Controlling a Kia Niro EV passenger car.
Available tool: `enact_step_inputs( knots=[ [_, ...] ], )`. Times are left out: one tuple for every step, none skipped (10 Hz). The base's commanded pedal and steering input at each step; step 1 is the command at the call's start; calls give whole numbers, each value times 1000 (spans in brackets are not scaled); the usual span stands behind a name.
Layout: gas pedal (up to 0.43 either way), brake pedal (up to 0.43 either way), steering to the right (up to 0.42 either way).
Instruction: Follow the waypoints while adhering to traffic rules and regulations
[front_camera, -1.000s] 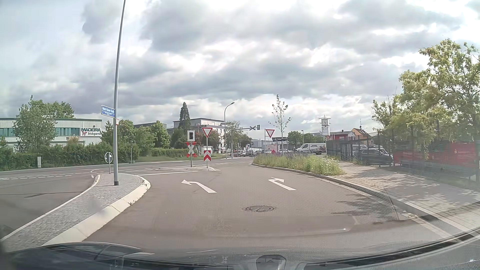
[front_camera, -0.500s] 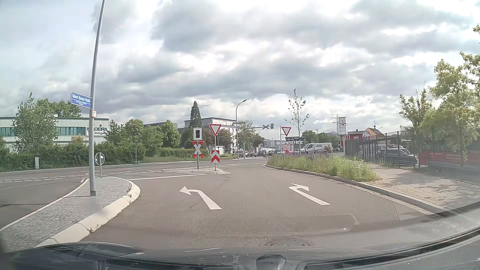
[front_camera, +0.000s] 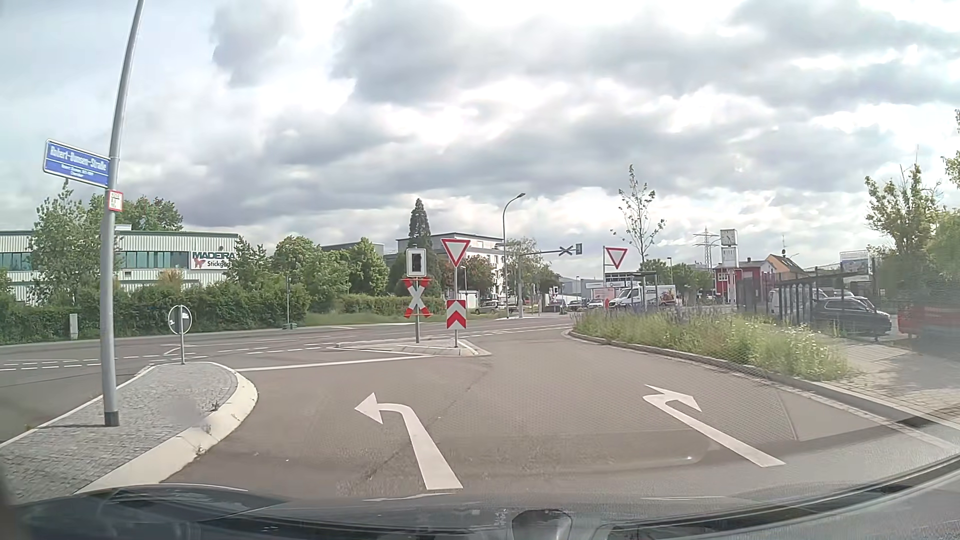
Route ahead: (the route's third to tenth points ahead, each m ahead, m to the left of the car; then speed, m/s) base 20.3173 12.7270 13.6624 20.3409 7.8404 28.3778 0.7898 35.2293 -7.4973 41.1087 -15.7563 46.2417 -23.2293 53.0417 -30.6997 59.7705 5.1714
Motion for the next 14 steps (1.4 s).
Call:
enact_step_inputs(
  knots=[
    [0,0,-100],
    [0,0,-105],
    [0,0,-109],
    [0,0,-112],
    [0,37,-116],
    [0,91,-117],
    [0,110,-118],
    [0,128,-122],
    [0,146,-127],
    [0,146,-133],
    [0,146,-138],
    [0,152,-142],
    [0,152,-143],
    [0,159,-150]
  ],
)
